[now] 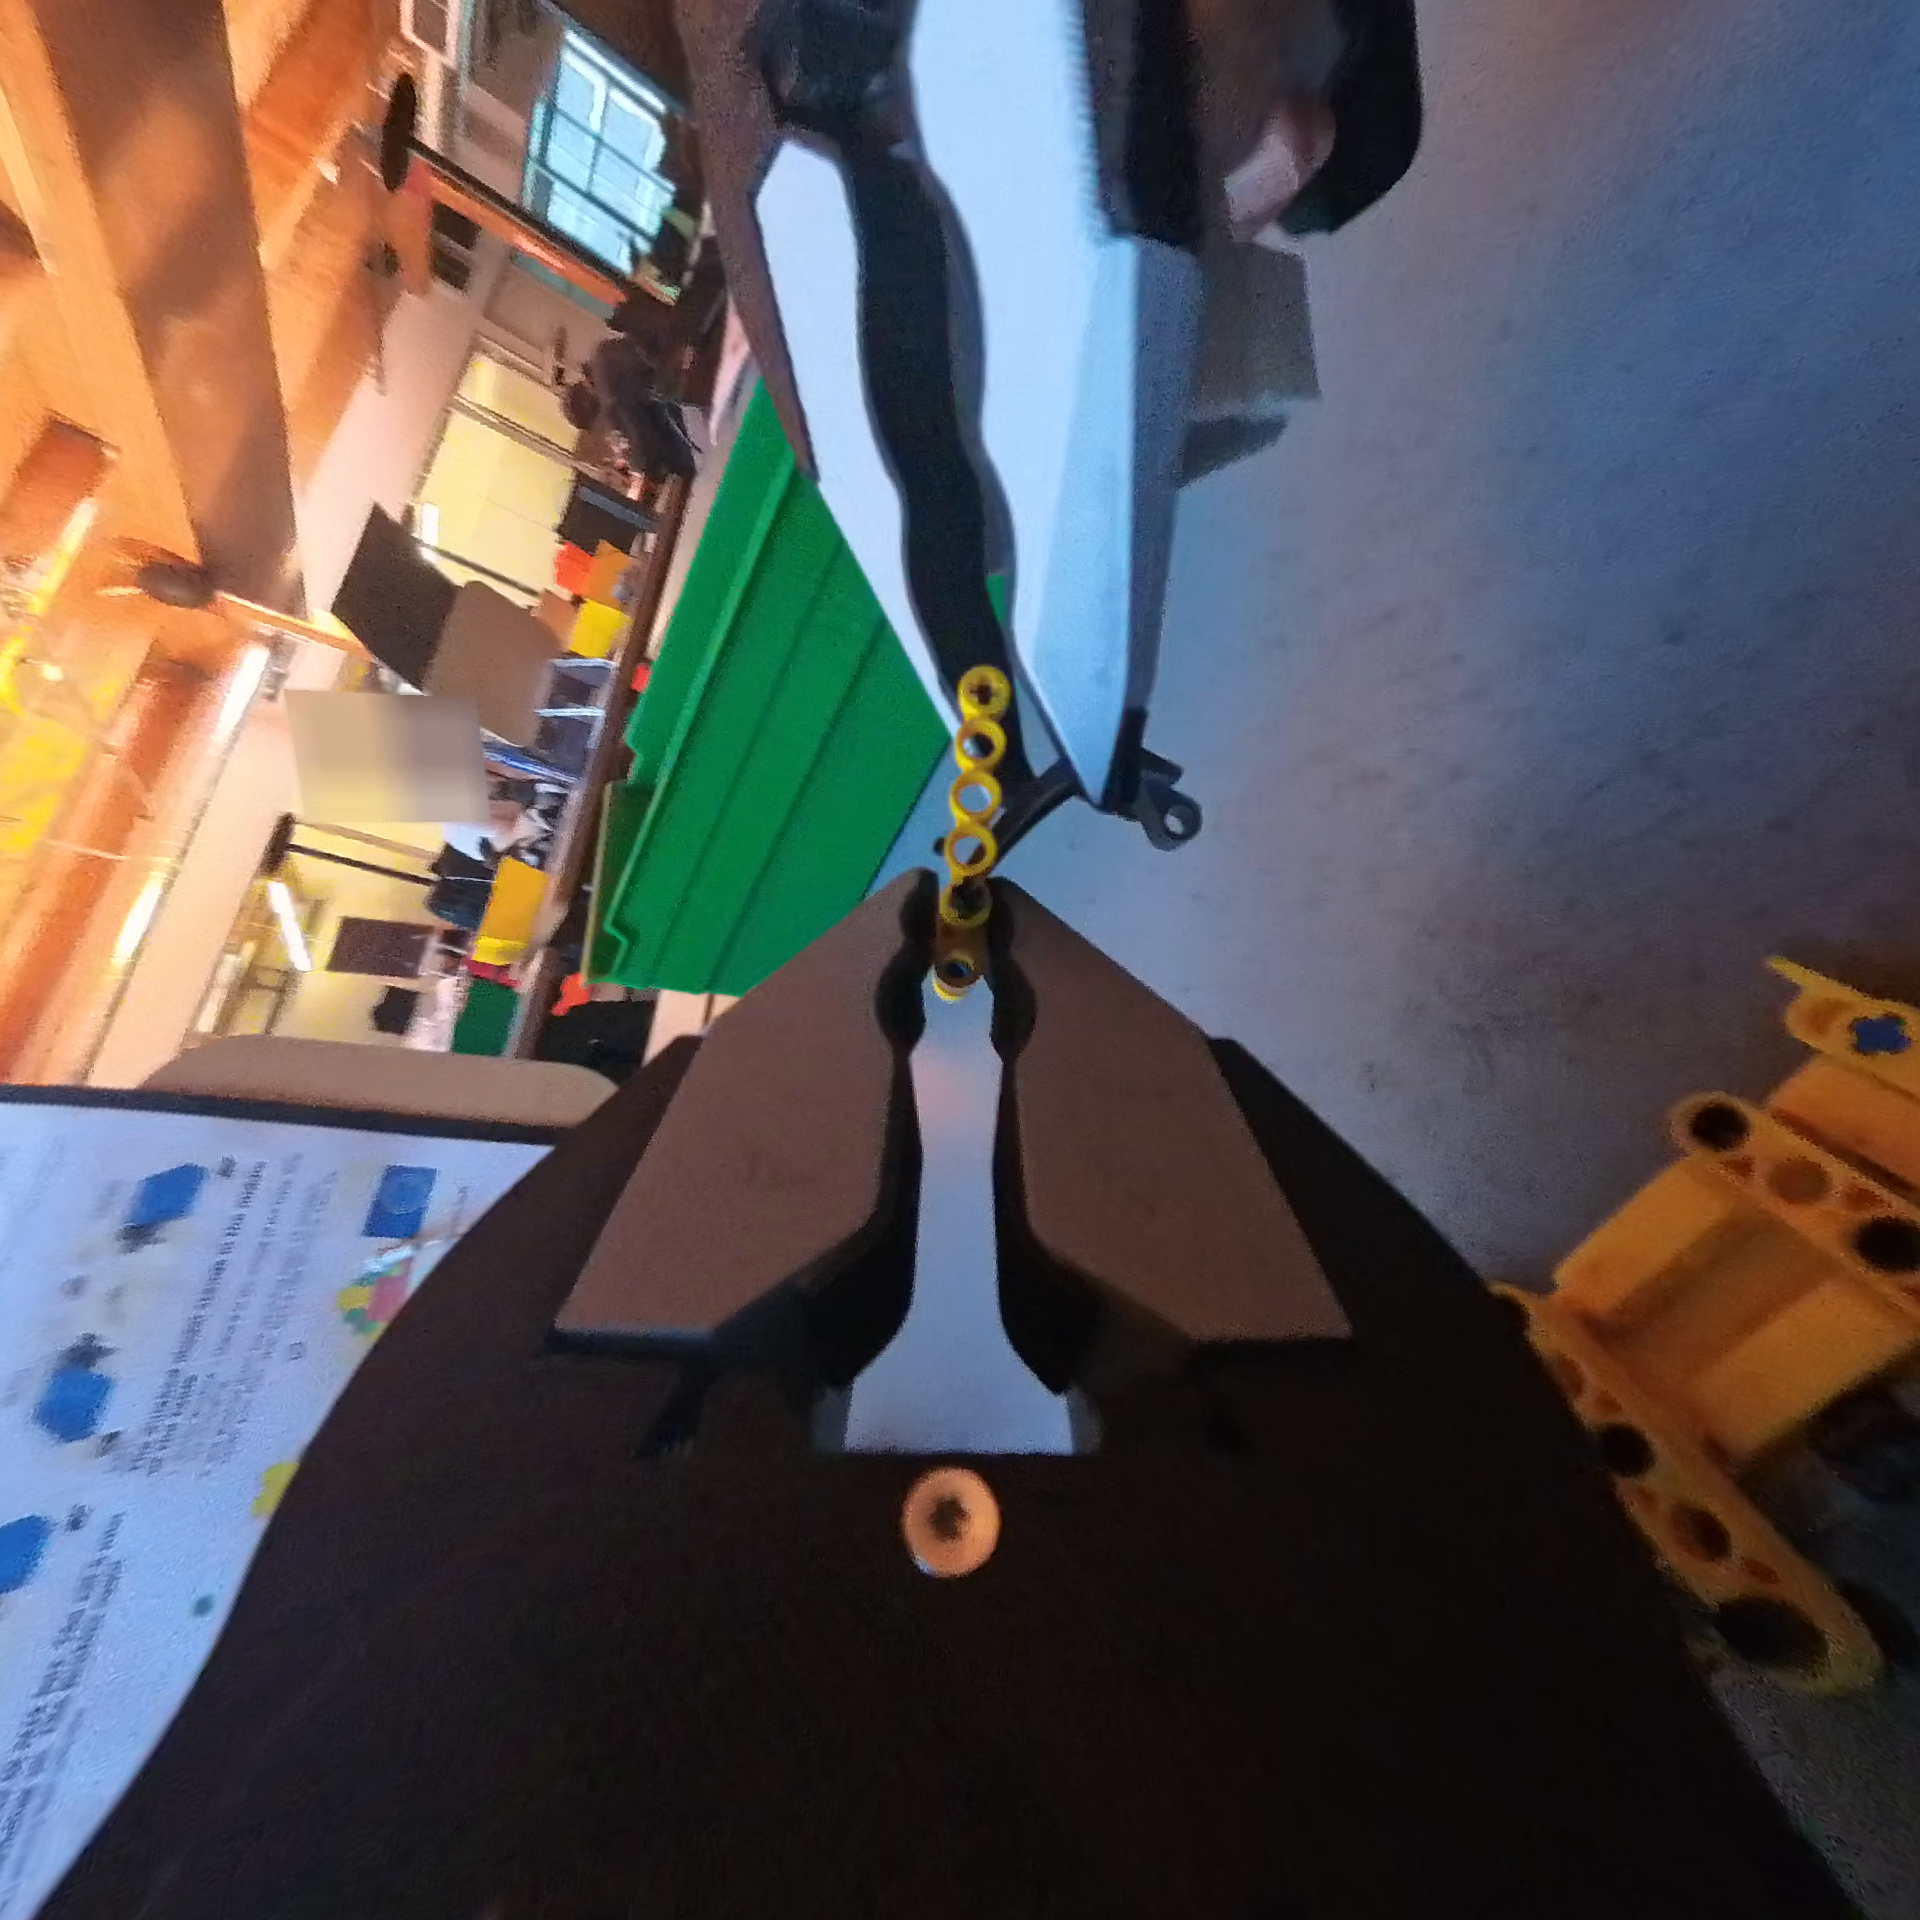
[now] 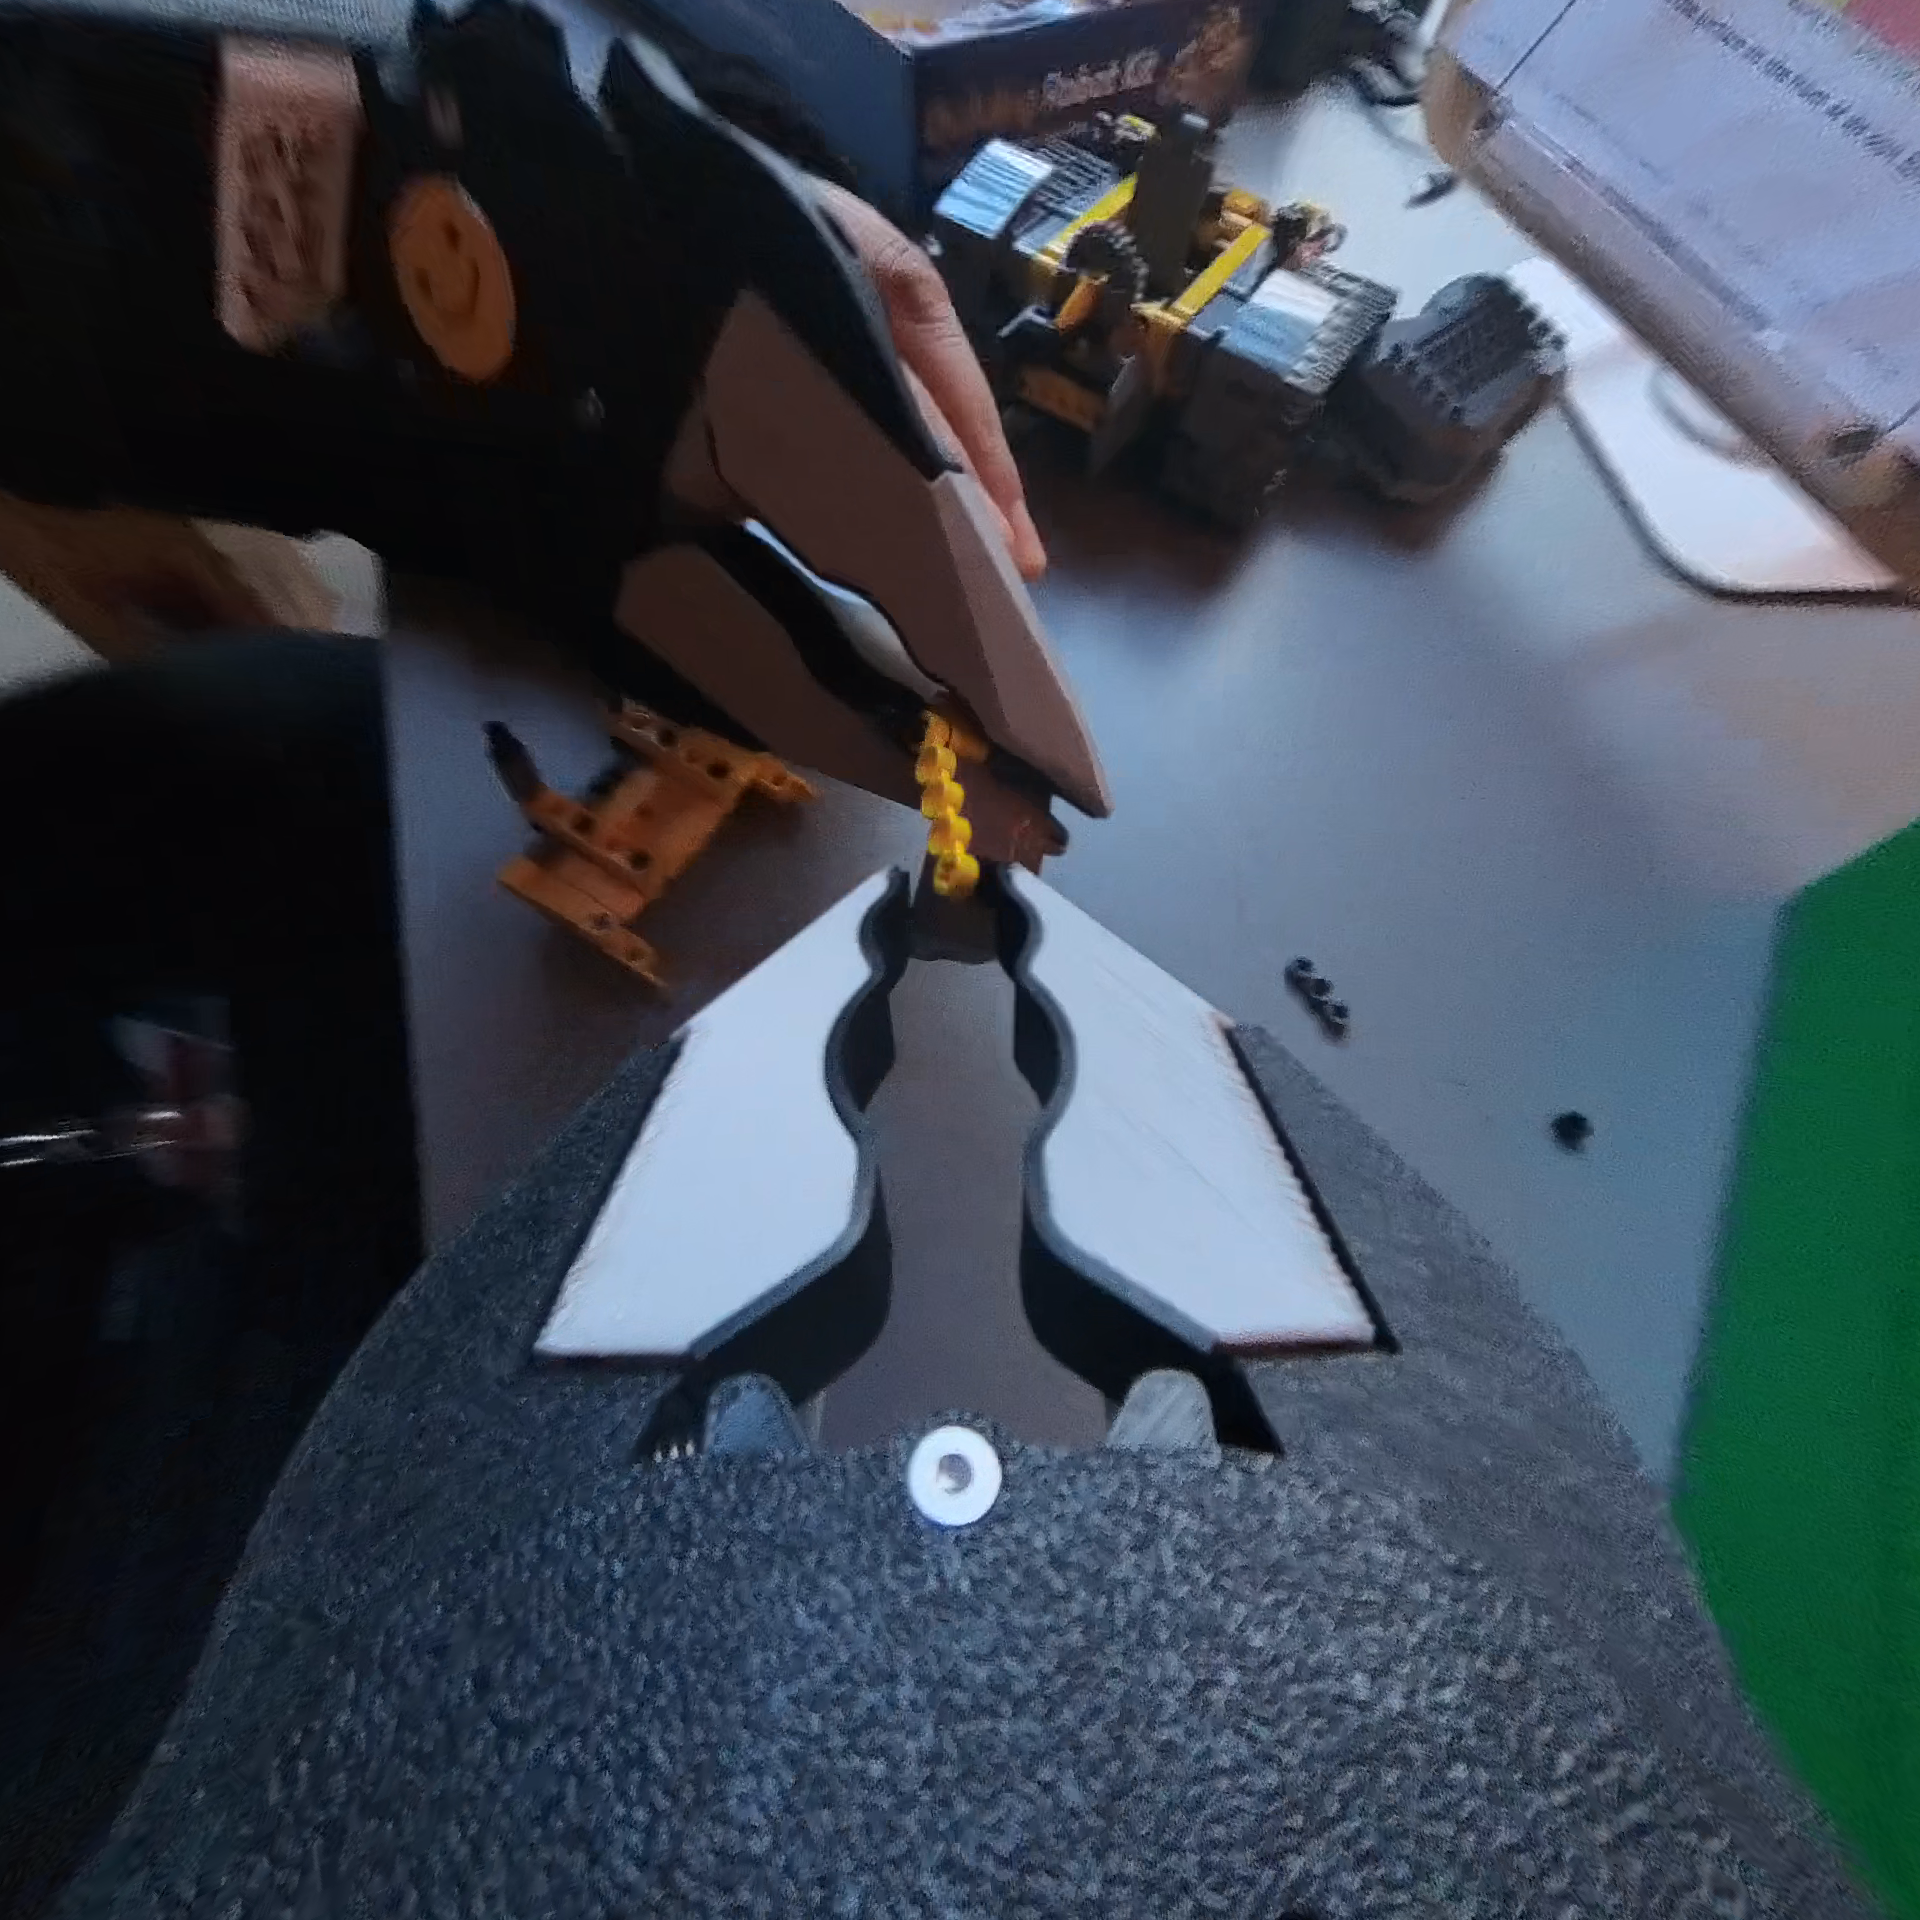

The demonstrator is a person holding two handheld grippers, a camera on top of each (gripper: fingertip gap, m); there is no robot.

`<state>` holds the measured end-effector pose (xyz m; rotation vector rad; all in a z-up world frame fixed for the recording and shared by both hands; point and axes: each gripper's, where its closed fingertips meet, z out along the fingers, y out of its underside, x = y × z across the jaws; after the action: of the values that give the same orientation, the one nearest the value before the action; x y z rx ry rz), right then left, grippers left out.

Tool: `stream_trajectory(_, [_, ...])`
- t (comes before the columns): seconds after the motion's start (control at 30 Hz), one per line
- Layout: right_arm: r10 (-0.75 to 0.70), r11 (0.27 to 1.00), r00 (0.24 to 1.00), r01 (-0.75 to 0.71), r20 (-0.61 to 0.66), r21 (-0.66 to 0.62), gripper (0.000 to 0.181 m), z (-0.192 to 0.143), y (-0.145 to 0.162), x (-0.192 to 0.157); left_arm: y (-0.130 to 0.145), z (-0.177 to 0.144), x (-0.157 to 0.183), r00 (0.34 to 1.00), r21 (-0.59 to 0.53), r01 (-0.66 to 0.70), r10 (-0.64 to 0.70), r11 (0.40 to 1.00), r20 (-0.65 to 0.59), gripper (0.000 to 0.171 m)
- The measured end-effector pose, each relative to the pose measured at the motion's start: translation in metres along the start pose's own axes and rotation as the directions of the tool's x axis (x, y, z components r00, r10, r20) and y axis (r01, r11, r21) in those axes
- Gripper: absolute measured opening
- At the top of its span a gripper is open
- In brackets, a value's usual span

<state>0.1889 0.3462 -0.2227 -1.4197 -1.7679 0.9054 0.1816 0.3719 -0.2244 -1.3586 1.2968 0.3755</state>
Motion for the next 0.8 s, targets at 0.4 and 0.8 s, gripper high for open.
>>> stream_trajectory(0.4, [0.087,0.977,0.995,-0.094,0.042,0.194,0.011,0.007,-0.028,0.022,0.024,0.006,-0.010,0.994,-0.062,0.108,-0.107,0.992,0.015,0.006])
stream_trajectory(0.8, [-0.039,0.971,0.973,-0.017,0.229,0.237,0.006,0.036,-0.065,0.042,0.038,-0.010,-0.049,0.872,0.039,0.486,-0.487,0.873,0.053,0.007])
